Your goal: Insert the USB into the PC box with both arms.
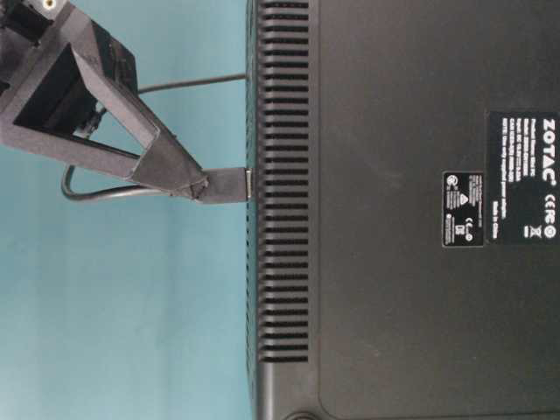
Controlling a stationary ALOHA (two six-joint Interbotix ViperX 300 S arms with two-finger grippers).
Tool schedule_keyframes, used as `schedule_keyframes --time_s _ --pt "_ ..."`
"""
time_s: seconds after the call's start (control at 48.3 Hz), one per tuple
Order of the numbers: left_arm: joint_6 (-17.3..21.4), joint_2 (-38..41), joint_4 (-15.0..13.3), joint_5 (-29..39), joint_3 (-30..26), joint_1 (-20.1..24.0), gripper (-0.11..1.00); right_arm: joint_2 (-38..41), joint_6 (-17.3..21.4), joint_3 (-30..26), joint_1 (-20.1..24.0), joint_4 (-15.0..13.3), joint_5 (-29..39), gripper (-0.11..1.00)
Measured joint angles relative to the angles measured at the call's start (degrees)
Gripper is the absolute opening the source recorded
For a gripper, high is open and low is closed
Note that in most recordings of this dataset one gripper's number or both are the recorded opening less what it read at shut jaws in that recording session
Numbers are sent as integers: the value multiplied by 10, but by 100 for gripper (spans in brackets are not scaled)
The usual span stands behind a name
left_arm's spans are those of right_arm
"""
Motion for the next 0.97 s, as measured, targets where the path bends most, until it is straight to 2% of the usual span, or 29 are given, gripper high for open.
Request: schedule_keyframes --time_s 0.207,0.725,0.973 --pt "0 0 -1 1 0 0 0 0 0 2 -11 -2 -2 9" --pt "0 -1 0 2 0 0 0 0 0 5 4 4 -7 9" --pt "0 -1 0 2 0 0 0 -9 0 22 -10 0 -27 9"
